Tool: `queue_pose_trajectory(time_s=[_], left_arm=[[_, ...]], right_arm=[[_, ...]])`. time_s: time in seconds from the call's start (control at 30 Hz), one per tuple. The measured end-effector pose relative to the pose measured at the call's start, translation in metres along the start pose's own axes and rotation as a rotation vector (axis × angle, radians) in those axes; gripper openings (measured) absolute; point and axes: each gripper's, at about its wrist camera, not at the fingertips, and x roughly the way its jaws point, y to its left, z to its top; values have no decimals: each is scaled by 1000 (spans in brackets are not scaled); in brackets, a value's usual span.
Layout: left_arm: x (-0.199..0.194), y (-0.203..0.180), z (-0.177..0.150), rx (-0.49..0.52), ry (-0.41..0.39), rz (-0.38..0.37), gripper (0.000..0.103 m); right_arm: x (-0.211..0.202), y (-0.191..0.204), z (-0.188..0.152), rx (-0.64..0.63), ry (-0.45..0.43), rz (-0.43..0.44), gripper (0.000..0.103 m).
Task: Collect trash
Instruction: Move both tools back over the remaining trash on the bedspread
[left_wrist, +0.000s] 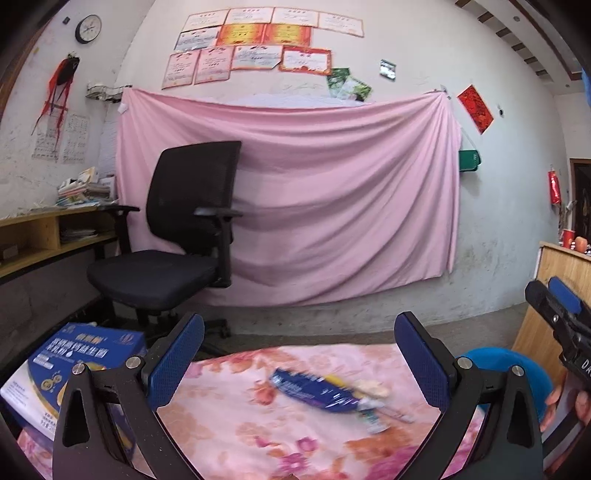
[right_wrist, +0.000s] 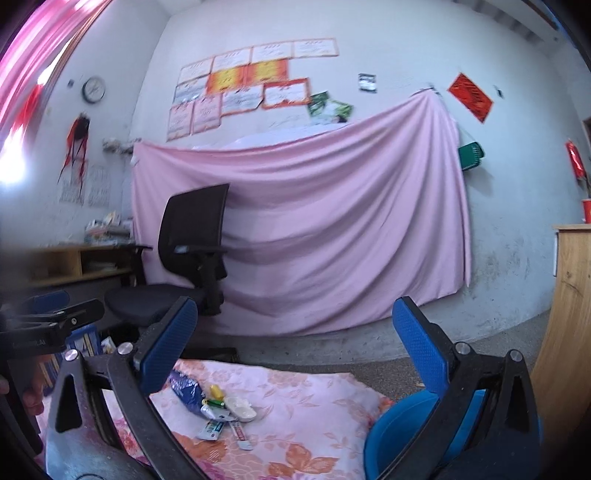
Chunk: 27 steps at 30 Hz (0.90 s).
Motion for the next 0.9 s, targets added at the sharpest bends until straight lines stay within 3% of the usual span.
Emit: queue_pose_trajectory(time_s=[0.17,0.4,0.63,0.9], left_arm=[[11,23,-17,-14,68,23,101],[30,37,-32,-51,185,38,101],[68,40,-42,-83,376,1,101],[85,40,-52,-119,509,-49,100]], right_arm=[[18,16,-13,-55,70,17,103],[52,26,-35,-83,235,-16,103],[83,2,-55,29,455,-50,103],[109,0,-83,59,714,64,74]])
